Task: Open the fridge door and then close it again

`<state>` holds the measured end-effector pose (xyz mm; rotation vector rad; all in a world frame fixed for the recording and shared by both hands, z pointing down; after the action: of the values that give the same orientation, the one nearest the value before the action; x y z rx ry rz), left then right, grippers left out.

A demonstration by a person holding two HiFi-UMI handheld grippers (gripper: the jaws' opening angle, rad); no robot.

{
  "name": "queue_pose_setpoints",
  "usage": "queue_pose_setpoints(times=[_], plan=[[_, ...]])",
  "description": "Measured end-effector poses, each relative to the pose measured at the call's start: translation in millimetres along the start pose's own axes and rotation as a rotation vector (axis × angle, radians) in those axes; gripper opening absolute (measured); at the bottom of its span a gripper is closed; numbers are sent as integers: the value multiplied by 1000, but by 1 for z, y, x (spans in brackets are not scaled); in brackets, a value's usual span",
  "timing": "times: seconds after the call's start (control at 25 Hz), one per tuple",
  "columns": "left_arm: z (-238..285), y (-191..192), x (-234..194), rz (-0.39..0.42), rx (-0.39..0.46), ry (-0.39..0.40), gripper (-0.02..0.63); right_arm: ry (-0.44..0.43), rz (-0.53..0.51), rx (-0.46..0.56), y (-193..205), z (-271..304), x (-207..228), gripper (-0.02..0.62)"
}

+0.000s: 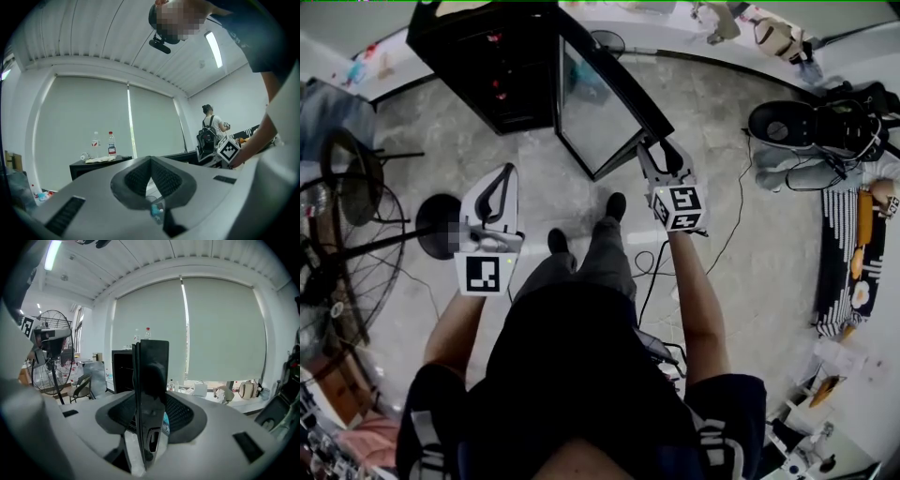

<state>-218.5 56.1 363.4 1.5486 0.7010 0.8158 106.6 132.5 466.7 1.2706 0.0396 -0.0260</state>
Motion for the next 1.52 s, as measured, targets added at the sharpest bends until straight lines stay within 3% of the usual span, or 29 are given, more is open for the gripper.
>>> queue_pose_setpoints(times=[0.44, 0.84, 1.52], plan=[[-25, 5, 3, -32, -37, -55, 23, -36, -11, -18, 1, -11, -46, 204], [-29, 3, 18, -6, -67, -134, 23, -95, -11, -42, -1, -4, -67, 202], [-48, -1, 4, 23, -82, -263, 23, -173, -7, -34, -9, 11, -118, 209]])
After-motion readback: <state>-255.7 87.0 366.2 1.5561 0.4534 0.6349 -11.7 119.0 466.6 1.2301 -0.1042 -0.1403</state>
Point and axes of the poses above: the fingertips, and each gripper's own axes: z forward along the fingers, x to its right, y out of its underside, the point moved 7 cm from there along -z, backward along the fingers, and after that the axes turned 2 degrees about x, right-handed, at the moved point
